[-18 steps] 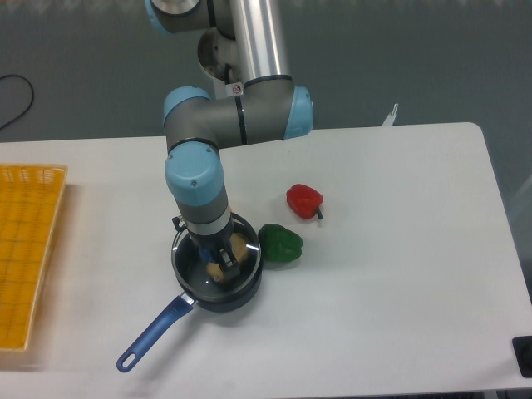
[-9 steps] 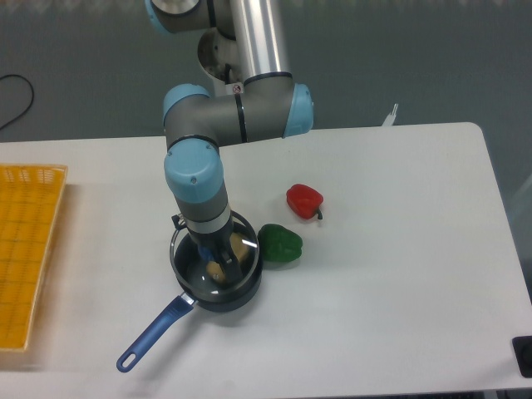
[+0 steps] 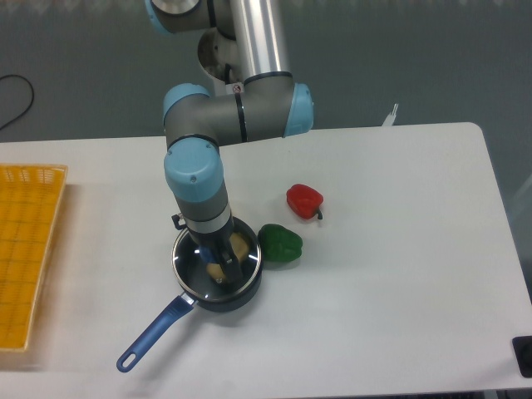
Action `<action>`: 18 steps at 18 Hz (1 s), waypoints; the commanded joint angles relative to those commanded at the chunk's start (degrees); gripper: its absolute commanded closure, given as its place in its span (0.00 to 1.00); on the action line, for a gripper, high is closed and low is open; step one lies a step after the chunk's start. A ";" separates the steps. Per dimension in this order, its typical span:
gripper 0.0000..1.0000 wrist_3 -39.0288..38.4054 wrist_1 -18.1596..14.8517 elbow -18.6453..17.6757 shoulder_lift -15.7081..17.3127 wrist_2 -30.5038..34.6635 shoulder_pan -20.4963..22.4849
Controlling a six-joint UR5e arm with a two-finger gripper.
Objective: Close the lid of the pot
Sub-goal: 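Hold the lid on the saucepan and adjust its seating, then open the gripper, release the lid knob and lift away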
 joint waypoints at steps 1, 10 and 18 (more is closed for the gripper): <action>0.00 0.09 -0.09 0.00 0.26 0.35 -0.09; 0.00 0.70 -0.88 -2.90 4.57 1.41 0.26; 0.00 12.19 -0.79 -2.64 4.84 1.58 9.83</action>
